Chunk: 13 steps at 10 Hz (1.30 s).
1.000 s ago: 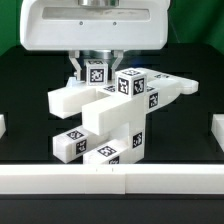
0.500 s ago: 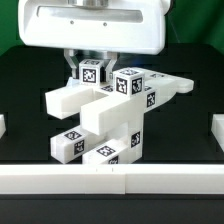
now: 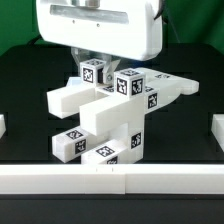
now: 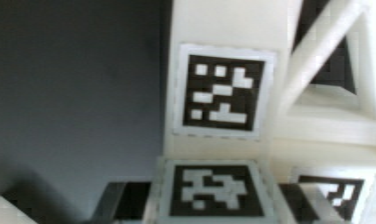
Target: Assemble chair
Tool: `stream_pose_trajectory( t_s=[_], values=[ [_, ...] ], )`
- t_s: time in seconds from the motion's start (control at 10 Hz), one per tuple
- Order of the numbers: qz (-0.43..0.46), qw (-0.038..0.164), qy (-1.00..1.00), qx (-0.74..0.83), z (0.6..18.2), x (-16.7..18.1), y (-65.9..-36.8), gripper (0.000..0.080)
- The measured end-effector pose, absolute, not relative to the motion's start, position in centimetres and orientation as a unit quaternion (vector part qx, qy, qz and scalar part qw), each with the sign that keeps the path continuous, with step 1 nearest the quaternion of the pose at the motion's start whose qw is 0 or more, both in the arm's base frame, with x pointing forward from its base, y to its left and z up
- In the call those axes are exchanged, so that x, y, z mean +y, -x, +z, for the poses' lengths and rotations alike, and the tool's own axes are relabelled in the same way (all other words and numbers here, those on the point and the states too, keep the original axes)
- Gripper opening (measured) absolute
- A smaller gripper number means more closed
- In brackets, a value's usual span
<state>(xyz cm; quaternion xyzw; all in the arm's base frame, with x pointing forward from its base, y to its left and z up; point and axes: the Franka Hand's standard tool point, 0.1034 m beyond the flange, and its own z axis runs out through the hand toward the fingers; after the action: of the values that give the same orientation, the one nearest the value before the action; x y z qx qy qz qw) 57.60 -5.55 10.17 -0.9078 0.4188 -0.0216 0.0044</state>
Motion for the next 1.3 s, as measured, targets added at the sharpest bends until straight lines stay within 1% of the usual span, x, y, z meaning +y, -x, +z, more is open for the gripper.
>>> stream_pose_trajectory(
  t_s=[0.1,0.5,0.7,0.8,0.9,1.0,1.1,1.3],
  values=[
    [-0.021,0.008,0.894,0.447,10.16,-5.61,-57.58,0.0271],
    [-0.021,0.013,0.850,0.527,10.15,-5.57,-57.63,0.0271],
    [-0.021,0.013,0.850,0.526,10.13,-5.54,-57.63,0.0271],
    [-0.021,0.013,0.859,0.512,10.13,-5.51,-57.62,0.0378],
    [-0.022,0.011,0.882,0.471,10.16,-5.44,-57.64,0.0520],
    [-0.022,0.011,0.903,0.429,10.22,-5.42,-57.65,0.0608],
    [-0.023,0.012,0.907,0.420,10.33,-5.31,-57.69,0.0641],
    [-0.023,0.011,0.908,0.419,10.28,-5.14,-57.69,0.0647]
  ],
)
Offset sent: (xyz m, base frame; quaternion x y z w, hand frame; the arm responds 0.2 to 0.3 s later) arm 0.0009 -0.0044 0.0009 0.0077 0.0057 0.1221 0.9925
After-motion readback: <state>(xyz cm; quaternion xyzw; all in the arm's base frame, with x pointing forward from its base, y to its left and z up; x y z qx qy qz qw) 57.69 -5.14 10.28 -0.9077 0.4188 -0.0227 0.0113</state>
